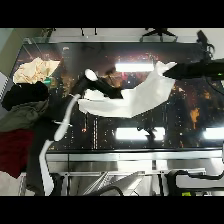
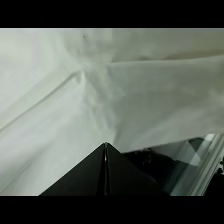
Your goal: Fold the shirts.
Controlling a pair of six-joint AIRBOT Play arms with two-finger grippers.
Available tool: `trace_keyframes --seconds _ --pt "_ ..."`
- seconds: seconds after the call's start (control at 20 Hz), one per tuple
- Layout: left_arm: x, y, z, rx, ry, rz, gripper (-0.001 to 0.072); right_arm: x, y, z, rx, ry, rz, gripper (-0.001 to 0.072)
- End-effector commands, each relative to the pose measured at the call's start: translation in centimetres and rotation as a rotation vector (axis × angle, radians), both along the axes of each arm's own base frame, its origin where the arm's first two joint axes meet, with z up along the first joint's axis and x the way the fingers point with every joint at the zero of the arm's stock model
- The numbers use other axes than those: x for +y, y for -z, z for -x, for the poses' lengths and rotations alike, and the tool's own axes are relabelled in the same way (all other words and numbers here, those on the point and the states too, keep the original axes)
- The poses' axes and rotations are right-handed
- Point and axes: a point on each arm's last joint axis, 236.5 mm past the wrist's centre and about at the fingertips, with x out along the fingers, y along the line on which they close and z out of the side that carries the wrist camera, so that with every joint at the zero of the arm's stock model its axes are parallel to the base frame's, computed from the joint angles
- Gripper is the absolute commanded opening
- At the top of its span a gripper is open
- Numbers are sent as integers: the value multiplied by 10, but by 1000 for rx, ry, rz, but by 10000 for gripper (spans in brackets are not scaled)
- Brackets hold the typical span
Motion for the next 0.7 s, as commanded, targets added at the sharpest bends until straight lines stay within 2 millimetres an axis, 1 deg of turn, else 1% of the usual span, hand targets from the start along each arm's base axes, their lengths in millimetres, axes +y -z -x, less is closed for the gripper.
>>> trace_keyframes --seconds 0.0,0.05,0.1,0.15,0.2,0.25,0.3,0.35,0.4,0.45,0.5,0.55,0.6,0.65 --pt "105 -86 -13 -97 -39 -46 17 73 -12 -16 -86 -12 -29 18" --pt "139 -112 -18 -121 -100 -56 17 110 -13 -23 -130 -15 -42 19" --pt "172 -139 -20 -154 -151 -56 18 146 -8 -28 -157 -21 -55 19" --pt "198 -158 -18 -174 -190 -61 18 184 4 -31 -170 -29 -65 19" --pt "223 -175 -12 -185 -226 -68 18 227 25 -30 -171 -40 -68 19" --pt "241 -188 -5 -196 -247 -76 18 268 53 -25 -160 -53 -62 19" --pt "256 -200 2 -208 -265 -85 18 302 83 -19 -149 -57 -51 38" --pt "267 -210 8 -222 -280 -91 18 334 113 -13 -142 -43 -46 169" --pt "274 -218 12 -235 -293 -95 17 356 135 -12 -145 -3 -51 206" --pt "281 -225 14 -252 -309 -98 18 372 153 -14 -152 47 -56 207" --pt "284 -230 16 -264 -319 -100 18 379 164 -12 -158 46 -44 289" --pt "285 -232 17 -270 -319 -101 18 380 170 -9 -155 24 -29 392" --pt "284 -234 20 -271 -315 -102 18 373 172 -8 -155 -12 -3 352" --pt "283 -234 21 -268 -309 -102 18 359 167 -8 -152 -58 26 349"
